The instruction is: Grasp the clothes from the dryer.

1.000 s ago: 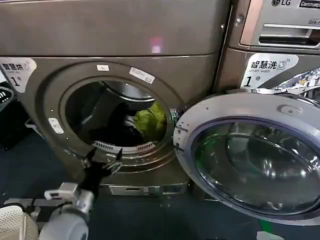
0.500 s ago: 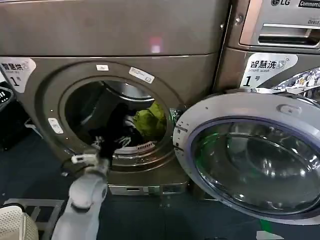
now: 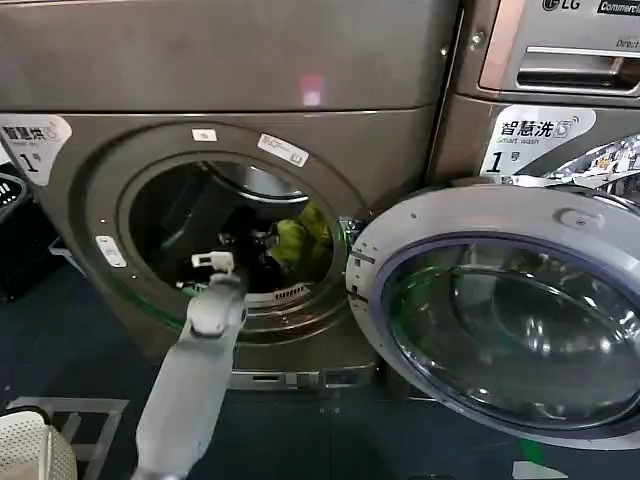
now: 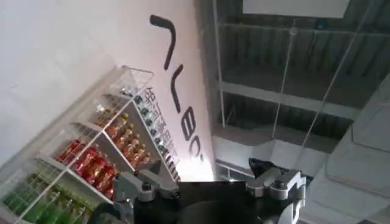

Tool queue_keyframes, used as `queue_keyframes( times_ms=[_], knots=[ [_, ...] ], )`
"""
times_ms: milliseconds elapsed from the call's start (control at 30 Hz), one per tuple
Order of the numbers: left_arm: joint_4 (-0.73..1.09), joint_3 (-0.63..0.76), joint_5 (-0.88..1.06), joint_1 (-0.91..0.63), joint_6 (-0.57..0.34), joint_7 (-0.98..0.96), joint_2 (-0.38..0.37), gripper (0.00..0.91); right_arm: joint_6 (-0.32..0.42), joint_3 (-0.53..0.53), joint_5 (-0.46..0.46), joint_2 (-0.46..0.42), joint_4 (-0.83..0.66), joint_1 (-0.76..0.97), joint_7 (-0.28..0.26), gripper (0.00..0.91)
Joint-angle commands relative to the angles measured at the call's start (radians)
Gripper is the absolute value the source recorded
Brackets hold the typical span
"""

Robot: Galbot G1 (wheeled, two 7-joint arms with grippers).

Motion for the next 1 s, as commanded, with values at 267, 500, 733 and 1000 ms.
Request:
queue_keyframes(
  times_ms=[267,500,733,1000],
  knots=[
    [0.523,0.086,0.013,-0.395,-0.055,0.021,-0.024,0.907,-0.002,-0.012,0.0,-0.021,-0.002,0.022,-0.004,0.907],
    [0.591,0.217,0.057,-0.482,0.098,0.33,0.032,0.907,-0.001,-0.021,-0.001,-0.023,-0.005,0.029,-0.004,0.907],
    [0.796,0.376,0.221,-0.609,0.076,0.656,0.05,0.907,0.0,-0.025,-0.003,-0.03,-0.01,0.035,-0.005,0.907],
    [0.934,0.491,0.44,-0.663,-0.071,0.927,0.065,0.907,0.002,-0.027,-0.005,-0.028,-0.015,0.033,-0.006,0.907]
  ],
)
